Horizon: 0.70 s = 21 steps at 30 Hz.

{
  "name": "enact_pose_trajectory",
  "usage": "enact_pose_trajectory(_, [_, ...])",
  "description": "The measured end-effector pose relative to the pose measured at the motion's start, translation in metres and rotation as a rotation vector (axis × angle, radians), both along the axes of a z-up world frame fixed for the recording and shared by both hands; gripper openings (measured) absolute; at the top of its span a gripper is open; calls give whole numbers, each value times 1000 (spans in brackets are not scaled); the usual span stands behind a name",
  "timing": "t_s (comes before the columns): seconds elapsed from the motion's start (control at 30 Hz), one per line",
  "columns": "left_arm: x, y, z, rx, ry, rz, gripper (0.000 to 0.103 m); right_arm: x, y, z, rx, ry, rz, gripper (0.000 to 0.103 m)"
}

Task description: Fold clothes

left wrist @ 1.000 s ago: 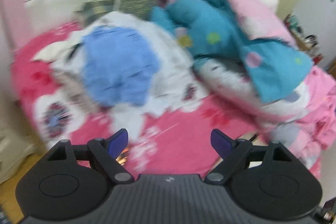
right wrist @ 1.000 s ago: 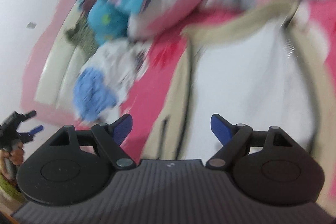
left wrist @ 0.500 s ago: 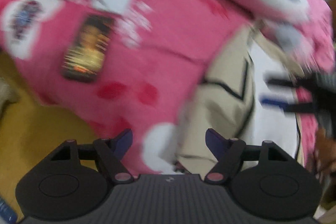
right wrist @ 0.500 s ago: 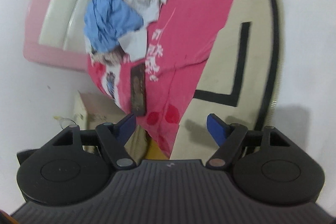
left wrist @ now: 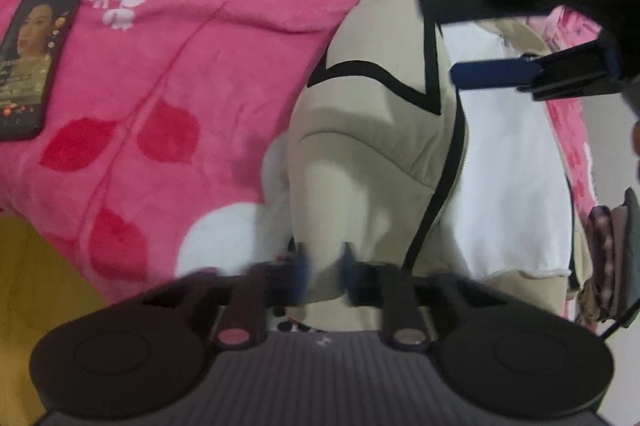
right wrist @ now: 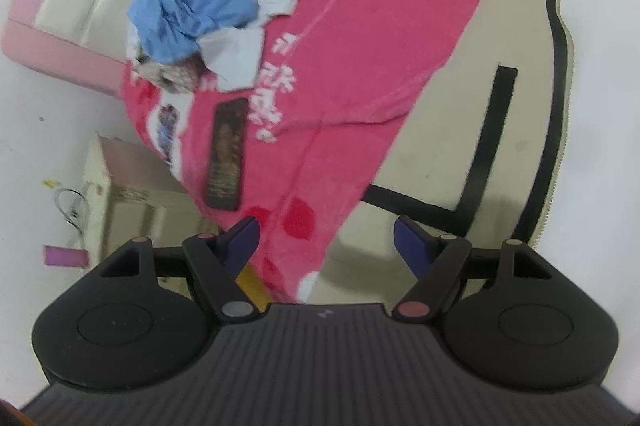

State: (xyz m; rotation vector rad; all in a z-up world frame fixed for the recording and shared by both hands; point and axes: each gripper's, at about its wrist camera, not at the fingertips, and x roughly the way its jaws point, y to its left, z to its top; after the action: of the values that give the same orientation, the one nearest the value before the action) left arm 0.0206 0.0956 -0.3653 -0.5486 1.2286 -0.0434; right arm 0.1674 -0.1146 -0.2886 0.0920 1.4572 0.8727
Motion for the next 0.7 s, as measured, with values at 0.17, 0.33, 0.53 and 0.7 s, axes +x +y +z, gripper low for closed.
enact_pose_trajectory(0.17, [-5,-6,16,-10,-99,-24,6,-2,11,-7,-84,-31,39,74])
enact_pose_trajectory(0.33, [-8,-16,32,-89,-165,-69,6,-5,26,-12,-164,-57,91,76])
enact_pose_trajectory(0.53, [-2,-30,45,-156,-221,-157,6,-12,34,-24,-311,-113,194,77])
enact_pose_trajectory(0.7, [8,-47,56,-213,-257,-231,6,-14,13,-23,-349,-182,262,23])
